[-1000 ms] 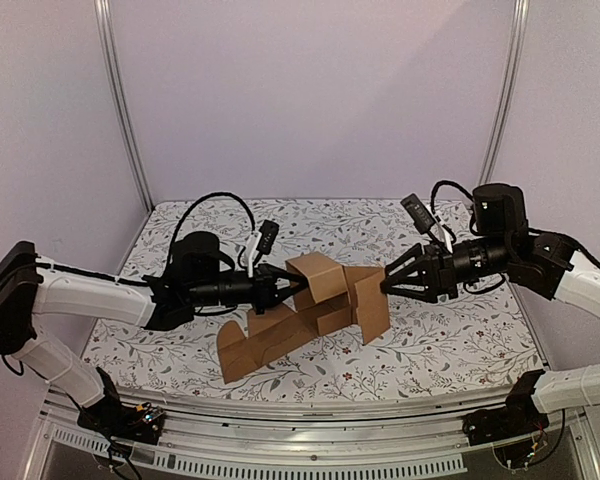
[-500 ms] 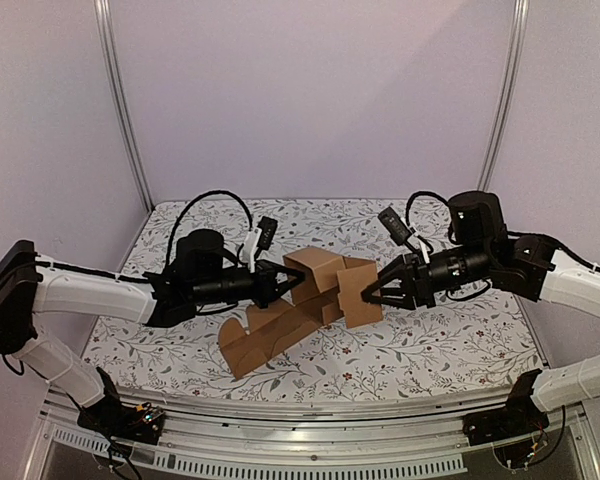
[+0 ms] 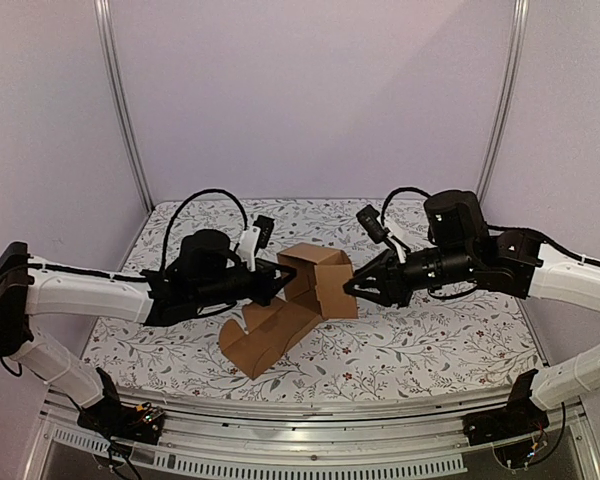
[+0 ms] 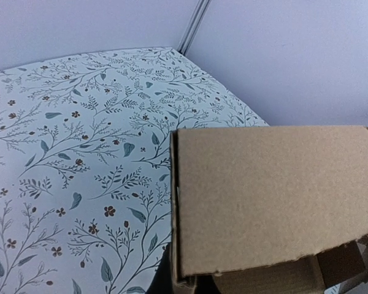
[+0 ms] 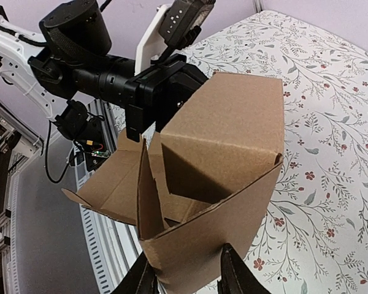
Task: Fold the paper box
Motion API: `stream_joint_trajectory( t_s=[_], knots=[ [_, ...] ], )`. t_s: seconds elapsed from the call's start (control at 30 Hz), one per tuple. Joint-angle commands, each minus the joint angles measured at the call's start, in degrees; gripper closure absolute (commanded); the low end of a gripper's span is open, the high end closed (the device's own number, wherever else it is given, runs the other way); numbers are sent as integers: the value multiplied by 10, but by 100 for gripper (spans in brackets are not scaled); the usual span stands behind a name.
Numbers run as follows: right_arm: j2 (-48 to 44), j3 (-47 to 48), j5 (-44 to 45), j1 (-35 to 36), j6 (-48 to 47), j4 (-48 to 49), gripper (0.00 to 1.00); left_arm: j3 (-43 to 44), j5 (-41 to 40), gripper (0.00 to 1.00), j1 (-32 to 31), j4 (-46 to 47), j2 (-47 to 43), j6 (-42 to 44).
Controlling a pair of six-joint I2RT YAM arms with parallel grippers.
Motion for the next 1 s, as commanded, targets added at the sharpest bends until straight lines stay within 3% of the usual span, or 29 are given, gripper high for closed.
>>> stream_joint_trajectory(
  t_s=[0.0,0.47,0.63,0.97],
  knots=[
    [17,25,92,19,-11,-20,66,14,-46,100,-19,-29,-18,13],
    [62,44,209,64,2,-8,68,53,-150,100,-59,-97,-13,2],
    [83,52,287,86,12,8,68,78,-192,100,-77,-127,4,-10],
    [132,74,337,102,42,48,67,133,-256,100,-117,-191,33,-22]
  ],
)
